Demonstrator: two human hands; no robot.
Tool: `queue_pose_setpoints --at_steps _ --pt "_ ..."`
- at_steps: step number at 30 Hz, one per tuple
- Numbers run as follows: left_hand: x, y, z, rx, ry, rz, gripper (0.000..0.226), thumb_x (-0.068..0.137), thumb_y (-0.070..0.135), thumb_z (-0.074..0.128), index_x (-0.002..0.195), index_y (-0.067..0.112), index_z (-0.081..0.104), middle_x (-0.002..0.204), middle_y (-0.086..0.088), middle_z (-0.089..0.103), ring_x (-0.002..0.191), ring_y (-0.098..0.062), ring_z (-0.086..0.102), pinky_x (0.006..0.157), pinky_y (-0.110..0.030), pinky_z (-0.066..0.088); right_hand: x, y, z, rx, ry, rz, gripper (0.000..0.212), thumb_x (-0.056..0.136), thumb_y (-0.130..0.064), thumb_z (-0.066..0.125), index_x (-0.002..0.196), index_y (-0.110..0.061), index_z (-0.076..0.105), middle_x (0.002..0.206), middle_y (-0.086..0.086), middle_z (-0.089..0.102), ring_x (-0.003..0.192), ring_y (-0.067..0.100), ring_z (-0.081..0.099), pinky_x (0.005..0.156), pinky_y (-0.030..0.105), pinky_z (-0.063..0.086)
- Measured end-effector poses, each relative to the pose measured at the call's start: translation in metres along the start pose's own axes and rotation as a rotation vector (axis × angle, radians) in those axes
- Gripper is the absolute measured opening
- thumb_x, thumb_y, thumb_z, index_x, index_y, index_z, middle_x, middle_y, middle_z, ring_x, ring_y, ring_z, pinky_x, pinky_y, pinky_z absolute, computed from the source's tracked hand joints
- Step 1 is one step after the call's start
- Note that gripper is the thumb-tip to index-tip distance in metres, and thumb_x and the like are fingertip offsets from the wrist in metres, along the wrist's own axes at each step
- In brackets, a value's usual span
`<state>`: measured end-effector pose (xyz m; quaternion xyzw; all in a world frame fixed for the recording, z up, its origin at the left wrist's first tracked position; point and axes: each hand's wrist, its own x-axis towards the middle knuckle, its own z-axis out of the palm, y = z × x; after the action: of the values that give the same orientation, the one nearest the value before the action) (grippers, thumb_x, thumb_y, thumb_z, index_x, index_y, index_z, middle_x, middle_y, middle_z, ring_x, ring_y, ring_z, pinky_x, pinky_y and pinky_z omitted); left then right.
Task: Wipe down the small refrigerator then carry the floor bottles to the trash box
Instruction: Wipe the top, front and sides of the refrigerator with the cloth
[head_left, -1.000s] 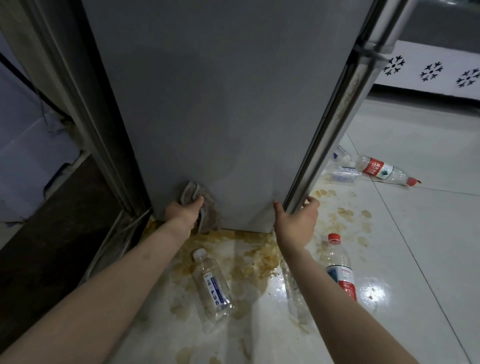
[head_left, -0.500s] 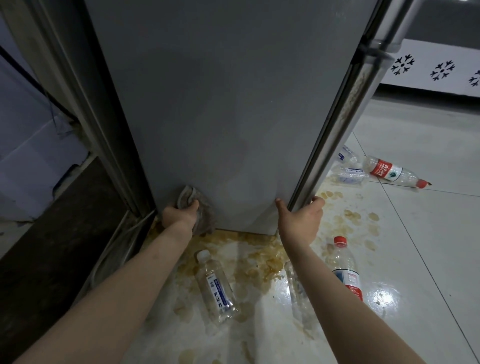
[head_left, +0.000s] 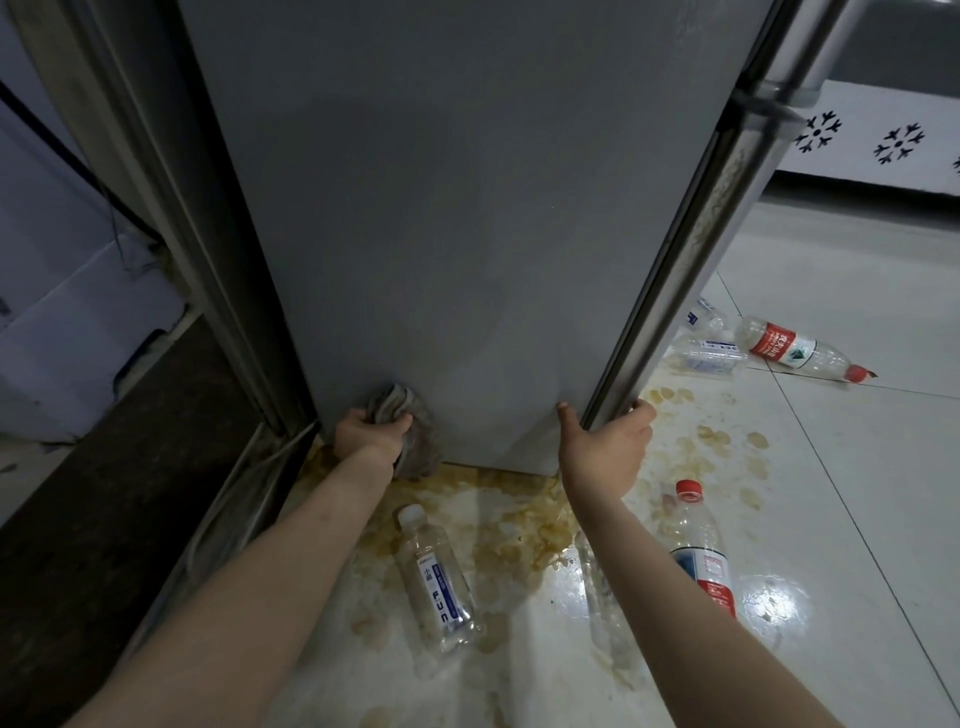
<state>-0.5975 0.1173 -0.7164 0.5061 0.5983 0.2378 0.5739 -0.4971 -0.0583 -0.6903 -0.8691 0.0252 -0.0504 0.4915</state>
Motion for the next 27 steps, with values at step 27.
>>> queue_pose_setpoints --at_steps 27 --pt "-0.024 0.013 -0.002 0.099 0.039 0.256 0.037 0.072 0.017 0.080 0.095 -0.004 0.059 0.101 -0.018 0.066 0.094 -0.030 0.062 0.071 -0.025 0.041 -0.054 -0.011 0.029 -0.028 -0.101 0.147 0.081 0.076 -0.038 0.074 0.137 -0.006 0.030 0.137 0.016 0.040 0.123 0.037 0.044 0.095 0.046 0.042"
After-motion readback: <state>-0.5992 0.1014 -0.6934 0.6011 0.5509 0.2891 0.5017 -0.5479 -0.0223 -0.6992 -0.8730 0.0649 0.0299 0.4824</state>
